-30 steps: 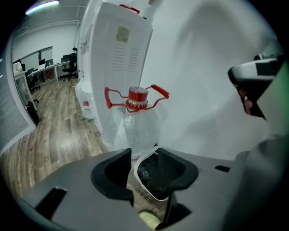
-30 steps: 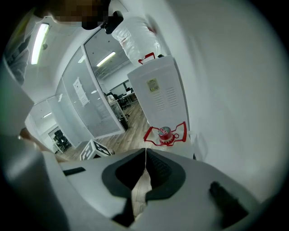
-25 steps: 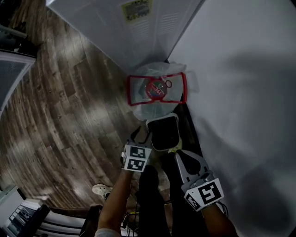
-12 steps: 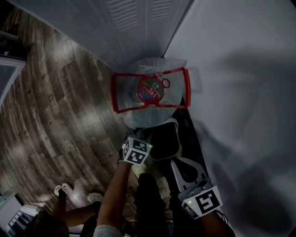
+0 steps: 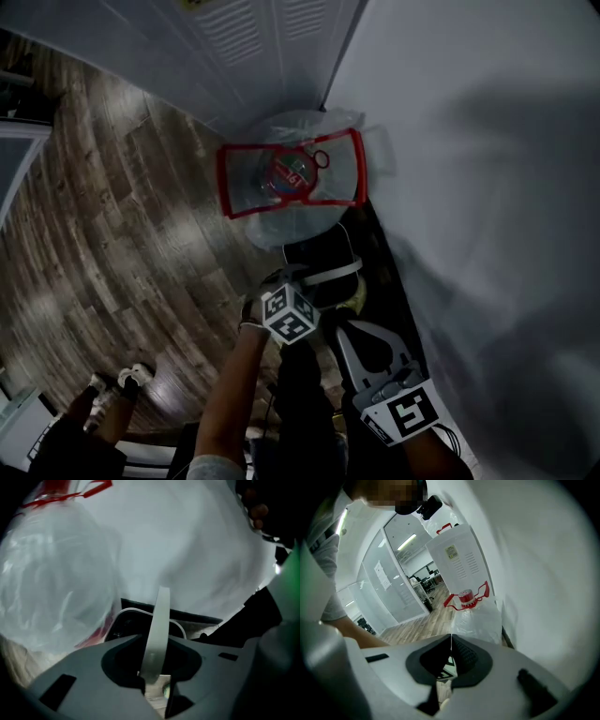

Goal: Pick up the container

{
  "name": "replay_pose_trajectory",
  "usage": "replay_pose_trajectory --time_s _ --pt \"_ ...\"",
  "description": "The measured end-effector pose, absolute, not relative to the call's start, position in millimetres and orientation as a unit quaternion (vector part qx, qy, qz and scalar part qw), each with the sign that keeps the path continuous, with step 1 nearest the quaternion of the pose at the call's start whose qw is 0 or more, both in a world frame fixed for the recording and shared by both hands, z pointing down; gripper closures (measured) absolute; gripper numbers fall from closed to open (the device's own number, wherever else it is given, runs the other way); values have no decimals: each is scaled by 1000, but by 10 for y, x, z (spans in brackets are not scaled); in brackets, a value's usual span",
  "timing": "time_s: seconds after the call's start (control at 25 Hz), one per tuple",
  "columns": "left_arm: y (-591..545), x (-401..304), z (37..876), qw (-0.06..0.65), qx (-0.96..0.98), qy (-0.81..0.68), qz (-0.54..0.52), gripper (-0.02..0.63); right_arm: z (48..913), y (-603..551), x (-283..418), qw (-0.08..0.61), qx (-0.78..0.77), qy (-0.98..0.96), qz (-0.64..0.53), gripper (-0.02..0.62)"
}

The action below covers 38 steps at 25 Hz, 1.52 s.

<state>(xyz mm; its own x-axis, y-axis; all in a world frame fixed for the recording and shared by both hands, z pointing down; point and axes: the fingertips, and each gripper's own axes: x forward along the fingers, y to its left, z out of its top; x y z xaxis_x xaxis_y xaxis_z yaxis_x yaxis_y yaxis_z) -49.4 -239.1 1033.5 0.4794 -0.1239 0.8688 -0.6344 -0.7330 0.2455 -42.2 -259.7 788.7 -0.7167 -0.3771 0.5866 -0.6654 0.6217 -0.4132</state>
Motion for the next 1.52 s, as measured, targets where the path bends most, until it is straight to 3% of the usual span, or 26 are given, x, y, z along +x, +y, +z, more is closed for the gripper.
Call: replay_pose_trajectory --time_s 0.4,0.92,1.52 --pt "-1922 -106 10319 245 828 -66 501 592 7748 -2635 -284 229 316 -866 314 569" --pt "-1526 -686 9638 501 703 -287 416 592 6994 -2596 -301 225 314 -874 294 569" --pt "-1150 -1288 7719 578 633 -424 295 591 5400 -2324 -389 230 290 -906 207 569"
